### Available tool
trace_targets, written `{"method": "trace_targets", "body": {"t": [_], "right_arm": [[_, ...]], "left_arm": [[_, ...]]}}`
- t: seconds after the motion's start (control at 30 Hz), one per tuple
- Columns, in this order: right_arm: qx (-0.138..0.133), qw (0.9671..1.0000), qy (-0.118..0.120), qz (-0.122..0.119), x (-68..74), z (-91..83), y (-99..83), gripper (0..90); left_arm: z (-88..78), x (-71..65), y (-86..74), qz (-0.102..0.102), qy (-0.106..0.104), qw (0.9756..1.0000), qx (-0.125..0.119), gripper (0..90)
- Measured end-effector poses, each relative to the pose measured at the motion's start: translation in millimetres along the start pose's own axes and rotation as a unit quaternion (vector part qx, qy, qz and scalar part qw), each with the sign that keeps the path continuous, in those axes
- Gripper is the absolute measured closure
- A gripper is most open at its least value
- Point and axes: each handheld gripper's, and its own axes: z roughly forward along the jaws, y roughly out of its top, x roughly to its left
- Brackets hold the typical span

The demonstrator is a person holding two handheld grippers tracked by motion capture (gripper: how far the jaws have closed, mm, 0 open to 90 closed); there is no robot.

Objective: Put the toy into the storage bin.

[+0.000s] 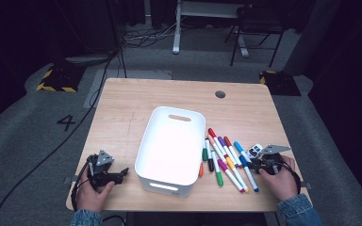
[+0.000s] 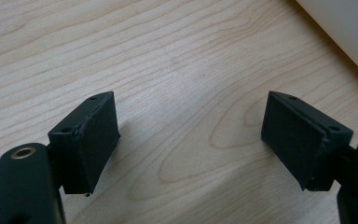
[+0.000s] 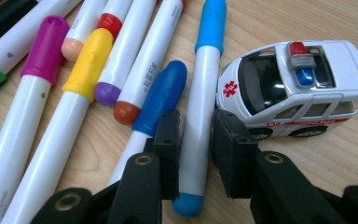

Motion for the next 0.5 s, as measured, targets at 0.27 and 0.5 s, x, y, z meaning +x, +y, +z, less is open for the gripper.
{"method": "trace_targets", "body": {"t": [0.27, 0.5], "right_arm": [[0.0, 0.9999, -0.006, 0.01, 0.9, 0.0, 0.5, 76.2], [-0.003, 0.9997, -0.007, 0.025, 3.8, -1.6, 0.5, 76.4]], "left_arm": [[0.3, 0.2, 0.2, 0.0, -0.005, 1.0, 0.001, 18.6], [0.4, 0.0, 0.2, -0.001, -0.005, 1.0, 0.001, 18.6]]}}
